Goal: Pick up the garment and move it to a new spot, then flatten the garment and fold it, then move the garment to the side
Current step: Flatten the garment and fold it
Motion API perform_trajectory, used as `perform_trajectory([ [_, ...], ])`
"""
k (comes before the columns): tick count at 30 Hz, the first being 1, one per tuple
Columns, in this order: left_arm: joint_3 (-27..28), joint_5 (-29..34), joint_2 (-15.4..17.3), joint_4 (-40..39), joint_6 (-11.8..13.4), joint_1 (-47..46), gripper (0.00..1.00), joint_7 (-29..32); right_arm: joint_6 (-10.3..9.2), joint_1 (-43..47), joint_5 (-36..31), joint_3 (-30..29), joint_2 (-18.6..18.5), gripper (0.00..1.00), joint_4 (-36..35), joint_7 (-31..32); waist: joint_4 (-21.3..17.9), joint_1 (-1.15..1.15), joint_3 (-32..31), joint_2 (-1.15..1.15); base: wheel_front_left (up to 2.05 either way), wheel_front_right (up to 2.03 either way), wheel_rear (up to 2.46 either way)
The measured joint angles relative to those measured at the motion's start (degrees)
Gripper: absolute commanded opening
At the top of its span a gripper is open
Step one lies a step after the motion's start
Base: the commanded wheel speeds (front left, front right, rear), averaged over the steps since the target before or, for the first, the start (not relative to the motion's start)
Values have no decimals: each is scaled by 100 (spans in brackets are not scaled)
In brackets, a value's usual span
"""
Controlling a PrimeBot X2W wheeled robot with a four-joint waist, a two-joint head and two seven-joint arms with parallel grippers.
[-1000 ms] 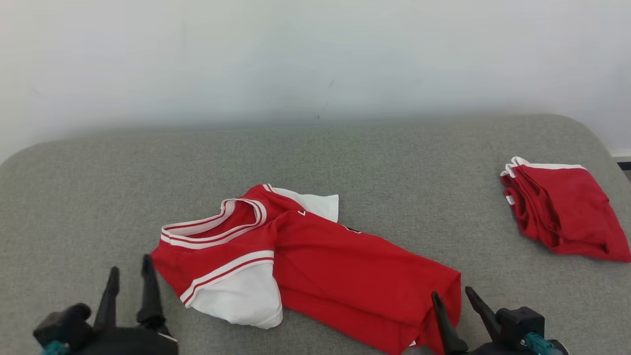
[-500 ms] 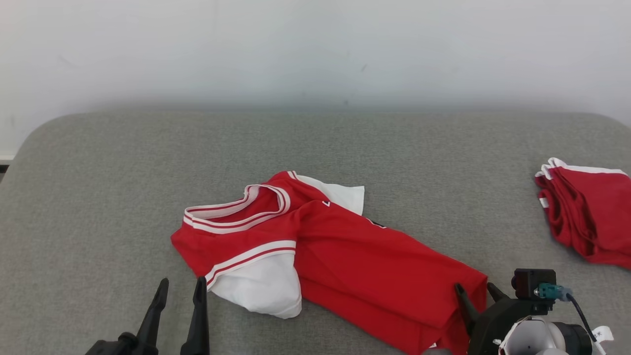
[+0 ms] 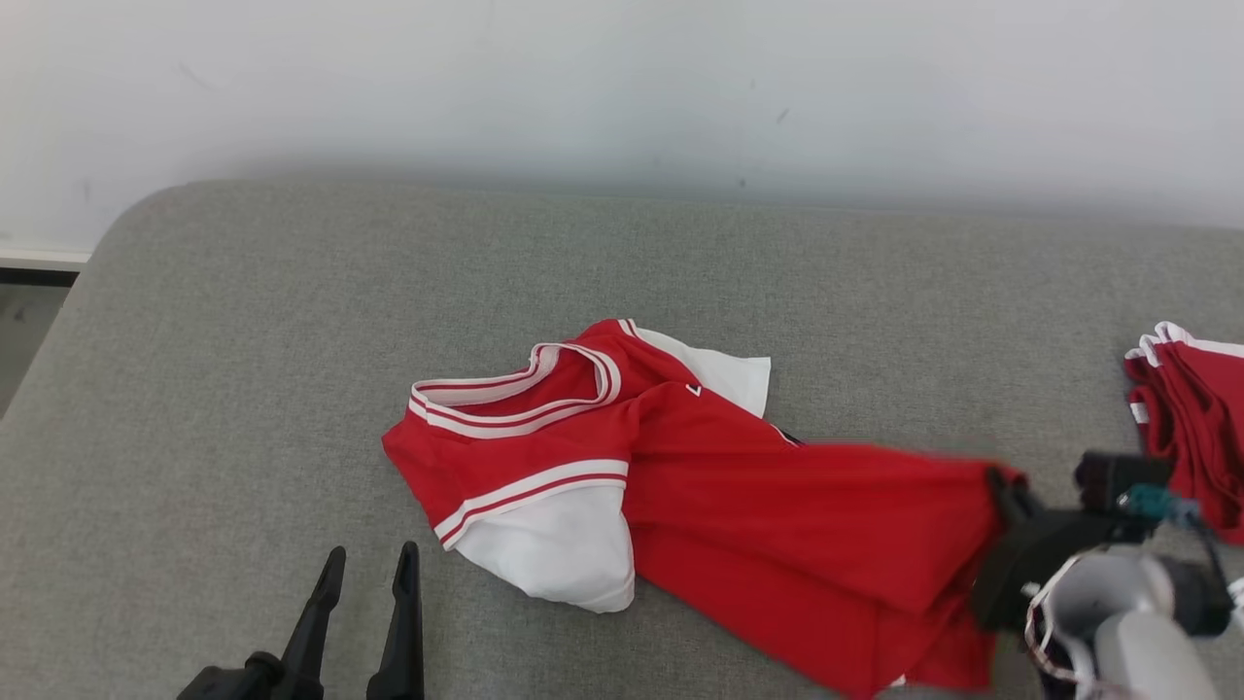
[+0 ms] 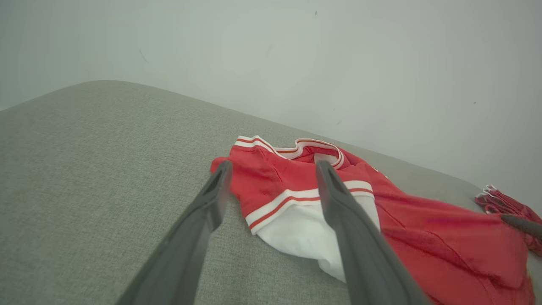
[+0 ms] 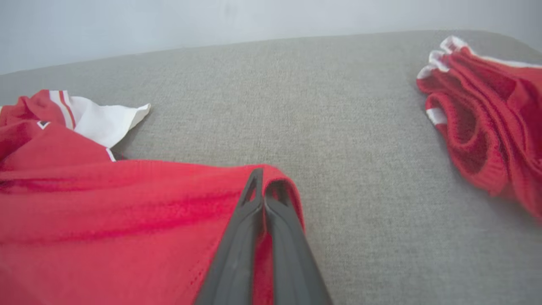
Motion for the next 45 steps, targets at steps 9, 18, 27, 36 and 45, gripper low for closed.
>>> perform_trajectory([
  [9,-79,1,-18,1,-47,-185,100,1,0,-1519,-219,-149,-749,0,444,133,130,0,233,1,0,0,0],
  [18,-363,-46,-79,122,-100,-443,100,1,0,-2736,-756,-179,-1352,100,1592,-357,581,0,415,0,0,0,0],
  [27,-743,-308,-165,330,-149,-476,100,154,0,-2547,-288,170,-1095,100,2264,-224,883,0,428,0,0,0,0],
  [36,-1277,-544,-180,638,-164,-723,100,604,0,-904,253,396,-456,100,414,-1239,437,-1,186,0,0,0,0],
  [45,-1178,-991,-276,1188,14,-1078,100,1176,0,502,474,753,4,100,-964,-1306,-209,-1,-5,0,0,0,0],
])
